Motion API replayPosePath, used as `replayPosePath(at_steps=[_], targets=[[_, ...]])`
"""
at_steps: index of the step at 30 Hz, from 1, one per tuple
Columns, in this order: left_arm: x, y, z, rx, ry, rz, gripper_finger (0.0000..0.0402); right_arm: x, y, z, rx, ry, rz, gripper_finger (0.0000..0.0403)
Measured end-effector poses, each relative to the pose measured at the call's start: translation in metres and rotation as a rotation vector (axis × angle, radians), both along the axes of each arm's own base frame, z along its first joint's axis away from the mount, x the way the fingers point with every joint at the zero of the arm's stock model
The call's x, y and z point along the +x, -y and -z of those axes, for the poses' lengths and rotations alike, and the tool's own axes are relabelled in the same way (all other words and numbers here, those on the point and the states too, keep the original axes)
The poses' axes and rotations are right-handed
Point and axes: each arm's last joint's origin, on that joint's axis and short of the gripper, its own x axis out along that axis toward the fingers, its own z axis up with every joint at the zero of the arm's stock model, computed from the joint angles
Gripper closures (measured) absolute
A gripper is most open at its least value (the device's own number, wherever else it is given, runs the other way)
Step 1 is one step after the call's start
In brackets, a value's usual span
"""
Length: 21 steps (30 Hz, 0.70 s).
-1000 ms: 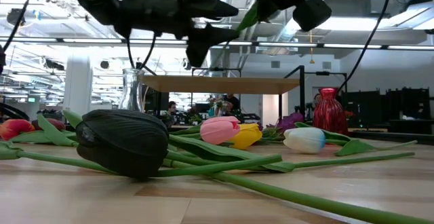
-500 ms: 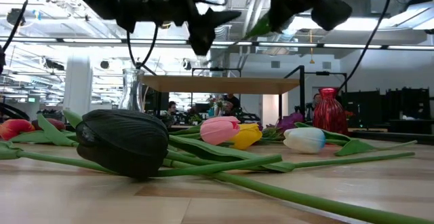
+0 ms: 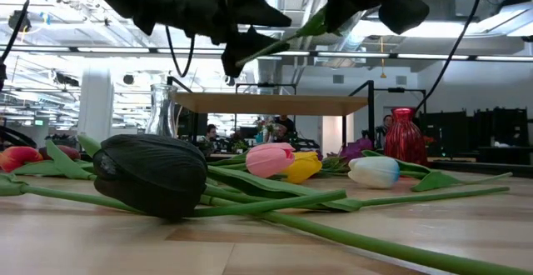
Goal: Pick and place flowers into a vace then onto a shelf
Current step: Put the bottom white flower into the red vase
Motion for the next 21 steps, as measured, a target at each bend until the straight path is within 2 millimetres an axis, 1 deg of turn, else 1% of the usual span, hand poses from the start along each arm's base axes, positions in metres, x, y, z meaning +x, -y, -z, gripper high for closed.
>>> replayPosePath(at_steps=[4,11,17,19,21], targets=[[0.001,0.000,-0.003,-0.020,0.025,-0.002,0.0214,0.002,0.001,-0.001,-0.034,-0.009,-0.017,0.0395],[0.001,0.001,-0.006,-0.027,0.056,-0.001,0.0214,0.014,0.005,-0.004,-0.126,0.026,-0.050,0.0395],[0.001,0.000,-0.006,-0.024,0.056,-0.007,0.0214,0.020,0.005,-0.005,-0.135,0.025,-0.074,0.0394],[0.001,0.000,-0.005,-0.018,0.054,-0.006,0.0220,0.020,0.006,-0.005,-0.138,0.020,-0.071,0.0394],[0.001,0.000,-0.005,-0.016,0.053,-0.006,0.0233,0.020,0.007,-0.005,-0.138,0.018,-0.070,0.0394]])
